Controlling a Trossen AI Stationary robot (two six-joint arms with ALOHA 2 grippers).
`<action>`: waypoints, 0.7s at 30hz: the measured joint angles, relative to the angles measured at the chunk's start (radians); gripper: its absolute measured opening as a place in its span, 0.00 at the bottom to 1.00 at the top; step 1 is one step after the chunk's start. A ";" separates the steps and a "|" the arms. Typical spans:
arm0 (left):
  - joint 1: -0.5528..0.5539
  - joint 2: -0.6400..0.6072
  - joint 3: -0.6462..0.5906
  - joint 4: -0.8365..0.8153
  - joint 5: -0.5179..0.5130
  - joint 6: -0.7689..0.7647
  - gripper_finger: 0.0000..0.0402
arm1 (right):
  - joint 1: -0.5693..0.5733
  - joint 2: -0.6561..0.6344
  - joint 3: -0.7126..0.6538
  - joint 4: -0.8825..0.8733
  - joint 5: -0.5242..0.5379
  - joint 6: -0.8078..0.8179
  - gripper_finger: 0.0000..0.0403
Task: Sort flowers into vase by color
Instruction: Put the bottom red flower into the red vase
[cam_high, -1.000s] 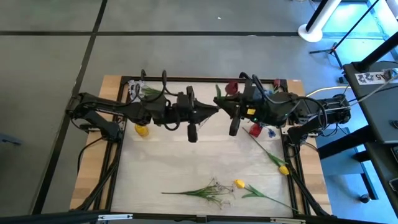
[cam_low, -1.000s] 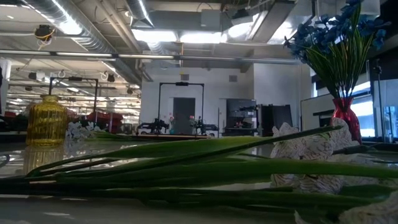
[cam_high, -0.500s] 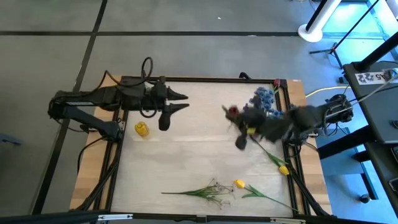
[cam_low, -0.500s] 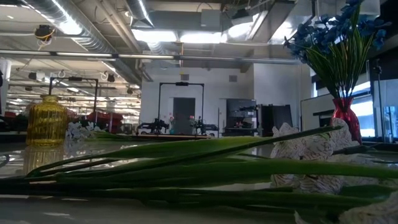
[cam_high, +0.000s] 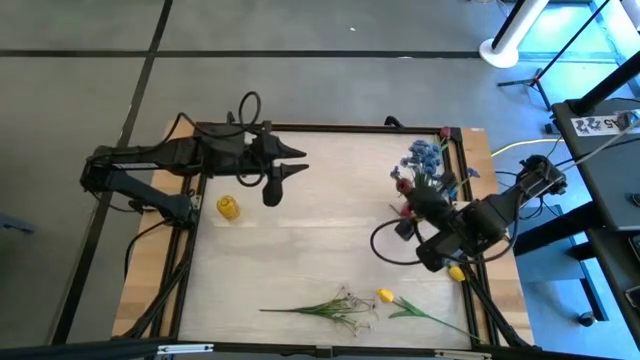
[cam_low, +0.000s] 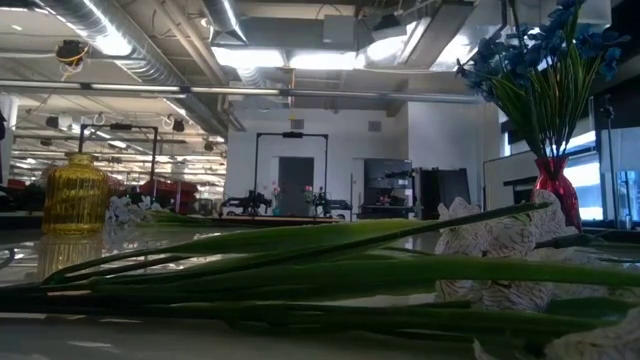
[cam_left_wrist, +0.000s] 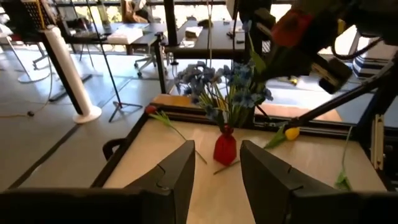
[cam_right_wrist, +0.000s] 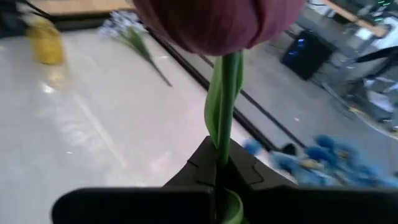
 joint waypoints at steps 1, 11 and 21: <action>0.000 0.001 0.000 -0.006 0.000 -0.009 0.31 | 0.000 -0.001 0.000 -0.029 0.004 0.017 0.01; 0.000 0.000 0.000 -0.022 0.000 -0.037 0.31 | -0.065 -0.010 -0.002 -0.041 0.014 0.008 0.01; 0.000 0.000 0.000 -0.033 0.000 -0.037 0.31 | -0.141 -0.010 -0.004 -0.040 -0.095 0.015 0.02</action>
